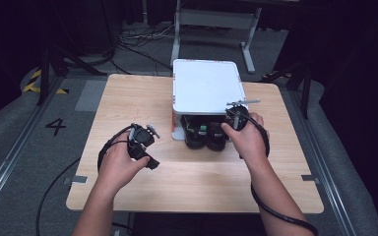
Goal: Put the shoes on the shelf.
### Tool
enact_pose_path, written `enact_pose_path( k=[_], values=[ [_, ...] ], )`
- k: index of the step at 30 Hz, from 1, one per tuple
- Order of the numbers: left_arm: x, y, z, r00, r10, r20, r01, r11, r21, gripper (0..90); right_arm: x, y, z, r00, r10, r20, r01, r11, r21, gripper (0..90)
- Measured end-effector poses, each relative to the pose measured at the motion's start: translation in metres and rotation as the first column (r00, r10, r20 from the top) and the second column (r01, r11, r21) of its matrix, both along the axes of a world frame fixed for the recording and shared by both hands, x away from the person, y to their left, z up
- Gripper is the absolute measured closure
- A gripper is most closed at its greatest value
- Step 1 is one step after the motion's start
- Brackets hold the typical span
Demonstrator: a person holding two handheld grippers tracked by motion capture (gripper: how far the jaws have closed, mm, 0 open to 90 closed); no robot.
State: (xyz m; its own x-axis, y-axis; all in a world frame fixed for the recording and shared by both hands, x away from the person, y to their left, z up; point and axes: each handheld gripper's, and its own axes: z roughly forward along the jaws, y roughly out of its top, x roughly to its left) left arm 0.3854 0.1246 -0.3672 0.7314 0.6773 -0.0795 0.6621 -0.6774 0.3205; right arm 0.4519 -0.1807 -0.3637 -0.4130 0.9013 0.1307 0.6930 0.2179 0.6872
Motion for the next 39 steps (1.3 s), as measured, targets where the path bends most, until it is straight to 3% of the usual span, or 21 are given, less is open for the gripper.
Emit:
enact_pose_path(
  k=[4, 7, 8, 12, 15, 19, 21, 24, 26, 27, 29, 30, 31, 35, 38, 39],
  values=[
    [0.002, -0.003, -0.001, 0.9999, -0.012, -0.010, 0.013, 0.9999, 0.007, 28.1, -0.013, -0.016, 0.008, 0.9995, 0.032, -0.003, -0.032, 0.999, 0.002, 39.4],
    [0.003, -0.007, -0.001, 0.9999, -0.012, -0.009, 0.012, 0.9998, 0.013, 28.1, -0.023, -0.027, 0.013, 0.9963, 0.070, -0.050, -0.068, 0.997, 0.031, 39.7],
    [0.003, -0.009, -0.001, 0.9999, -0.014, -0.006, 0.014, 0.9998, 0.016, 28.0, -0.027, -0.031, 0.015, 0.9952, 0.086, -0.048, -0.084, 0.996, 0.034, 39.5],
    [0.004, -0.013, -0.003, 0.9995, -0.031, -0.011, 0.031, 0.9993, 0.019, 28.1, -0.038, -0.046, 0.017, 0.9943, 0.099, -0.040, -0.099, 0.995, -0.002, 38.3],
    [0.004, -0.011, -0.004, 0.9997, -0.023, -0.012, 0.023, 0.9996, 0.017, 28.0, -0.049, -0.056, 0.015, 0.9940, 0.109, -0.004, -0.109, 0.989, -0.099, 32.4],
    [0.005, -0.009, -0.005, 0.9999, -0.008, -0.013, 0.008, 0.9998, 0.017, 27.4, -0.058, -0.068, 0.010, 0.9825, 0.186, -0.001, -0.185, 0.978, -0.091, 29.8],
    [0.004, -0.012, -0.006, 0.9999, 0.006, -0.009, -0.006, 1.0000, 0.007, 25.8, -0.062, -0.074, 0.004, 0.9676, 0.252, -0.006, -0.251, 0.959, -0.134, 26.6],
    [0.005, -0.014, -0.007, 0.9989, 0.040, 0.026, -0.039, 0.9989, -0.026, 20.8, -0.064, -0.082, -0.002, 0.9449, 0.325, -0.042, -0.327, 0.931, -0.165, 26.4],
    [0.006, -0.015, -0.007, 0.9964, 0.071, 0.045, -0.069, 0.9969, -0.037, 20.9, -0.065, -0.089, -0.003, 0.9350, 0.346, -0.077, -0.355, 0.912, -0.206, 26.5],
    [0.006, -0.016, -0.007, 0.9958, 0.076, 0.051, -0.075, 0.9968, -0.028, 21.1, -0.065, -0.093, -0.004, 0.9388, 0.336, -0.076, -0.344, 0.911, -0.227, 26.7],
    [0.007, -0.017, -0.008, 0.9931, 0.095, 0.069, -0.093, 0.9953, -0.026, 21.7, -0.064, -0.098, -0.008, 0.9565, 0.287, -0.052, -0.291, 0.927, -0.237, 28.7],
    [0.008, -0.017, -0.009, 0.9917, 0.107, 0.072, -0.105, 0.9942, -0.021, 21.7, -0.065, -0.100, -0.009, 0.9595, 0.279, -0.036, -0.280, 0.930, -0.239, 34.0],
    [0.008, -0.018, -0.010, 0.9897, 0.118, 0.081, -0.117, 0.9930, -0.016, 21.8, -0.066, -0.103, -0.012, 0.9583, 0.284, -0.032, -0.283, 0.929, -0.238, 40.5],
    [0.010, -0.023, -0.015, 0.9884, 0.125, 0.086, -0.126, 0.9921, -0.003, 22.4, -0.067, -0.103, -0.017, 0.9616, 0.274, 0.005, -0.267, 0.939, -0.219, 37.0],
    [0.010, -0.029, -0.018, 0.9889, 0.122, 0.085, -0.121, 0.9926, -0.010, 24.3, -0.067, -0.099, -0.022, 0.9703, 0.242, 0.004, -0.240, 0.964, -0.117, 34.6],
    [0.010, -0.031, -0.019, 0.9894, 0.119, 0.084, -0.117, 0.9929, -0.020, 26.3, -0.068, -0.098, -0.023, 0.9700, 0.243, -0.002, -0.242, 0.963, -0.117, 39.6]
  ],
)
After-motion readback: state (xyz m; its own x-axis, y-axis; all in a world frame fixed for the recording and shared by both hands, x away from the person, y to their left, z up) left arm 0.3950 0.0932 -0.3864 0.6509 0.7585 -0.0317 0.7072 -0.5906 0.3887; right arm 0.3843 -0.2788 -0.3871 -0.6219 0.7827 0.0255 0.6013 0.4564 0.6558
